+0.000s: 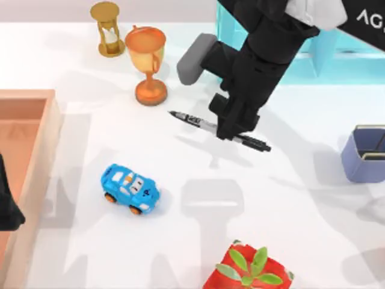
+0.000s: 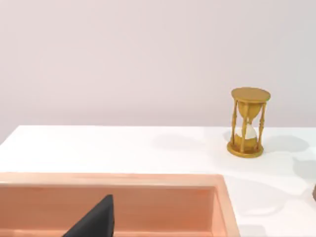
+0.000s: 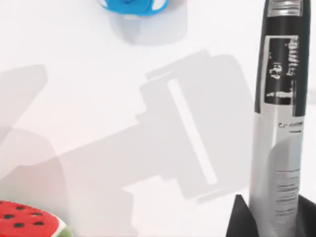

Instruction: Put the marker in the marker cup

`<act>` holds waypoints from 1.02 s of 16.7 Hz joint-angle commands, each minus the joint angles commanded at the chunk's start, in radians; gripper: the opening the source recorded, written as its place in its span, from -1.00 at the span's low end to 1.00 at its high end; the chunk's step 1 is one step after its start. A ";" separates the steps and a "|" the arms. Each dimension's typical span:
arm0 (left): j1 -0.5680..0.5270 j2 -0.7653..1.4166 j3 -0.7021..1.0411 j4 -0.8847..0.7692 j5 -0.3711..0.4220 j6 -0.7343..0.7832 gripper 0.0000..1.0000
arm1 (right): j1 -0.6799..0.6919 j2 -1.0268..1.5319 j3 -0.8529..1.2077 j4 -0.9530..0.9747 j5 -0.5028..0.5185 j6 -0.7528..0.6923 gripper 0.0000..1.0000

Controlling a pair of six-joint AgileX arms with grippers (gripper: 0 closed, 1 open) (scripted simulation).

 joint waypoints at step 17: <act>0.000 0.000 0.000 0.000 0.000 0.000 1.00 | -0.200 -0.098 -0.271 0.234 -0.385 -0.080 -1.00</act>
